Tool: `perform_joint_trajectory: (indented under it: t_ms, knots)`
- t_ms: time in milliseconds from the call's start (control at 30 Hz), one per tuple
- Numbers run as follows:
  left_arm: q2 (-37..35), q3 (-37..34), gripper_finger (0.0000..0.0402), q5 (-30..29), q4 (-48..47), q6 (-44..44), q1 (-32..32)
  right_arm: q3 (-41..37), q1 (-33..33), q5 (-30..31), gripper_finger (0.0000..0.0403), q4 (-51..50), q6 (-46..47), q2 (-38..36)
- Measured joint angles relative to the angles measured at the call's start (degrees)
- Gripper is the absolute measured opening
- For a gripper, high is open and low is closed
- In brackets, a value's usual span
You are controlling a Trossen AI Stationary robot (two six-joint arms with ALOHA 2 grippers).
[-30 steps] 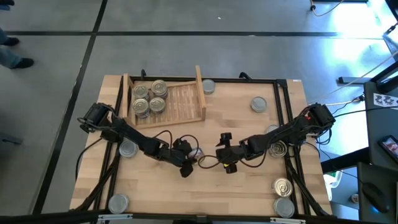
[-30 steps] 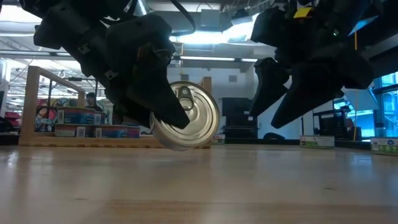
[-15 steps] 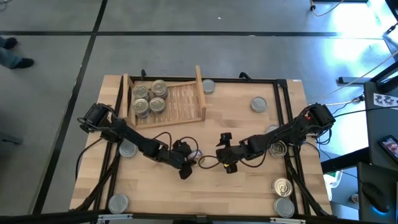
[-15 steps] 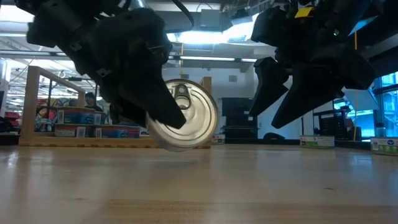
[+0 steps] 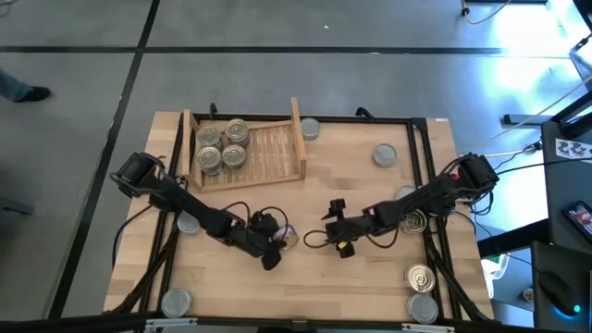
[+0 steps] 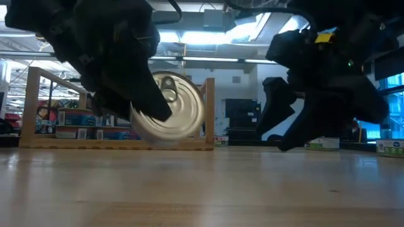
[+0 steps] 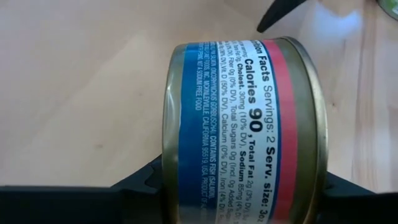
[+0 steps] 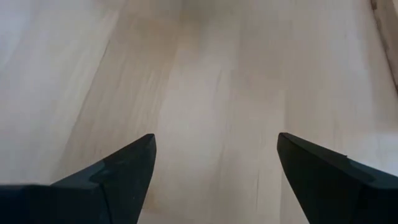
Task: Stack canned seafood by type on shelf
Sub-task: Stack the blue tuna can on top of the other blue tuna can on the shelf
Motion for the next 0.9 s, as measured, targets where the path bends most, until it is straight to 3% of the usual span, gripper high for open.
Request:
perform_joint_trajectory:
  t_ms: [200, 367, 667, 900]
  knots:
    - [-4.1, 0.0, 0.0177, -1.0, -5.1, -0.7, 0.0, -4.5, -1.8, 0.0, 0.0335, 8.0, 0.1, 0.0]
    - [-7.3, -0.5, 0.0178, -5.4, -11.1, -1.8, -0.5, -6.8, -2.5, -0.1, 0.0335, 13.7, 0.1, 0.0]
    - [-19.3, -11.4, 0.0179, -8.0, -9.4, -6.2, -0.7, -7.1, -2.4, -0.4, 0.0335, 17.7, 0.3, 0.0]
    - [-28.3, -17.2, 0.0180, -9.0, -3.9, -5.1, 1.4, -7.1, -2.4, 2.8, 0.0335, 21.2, -0.7, 0.0]
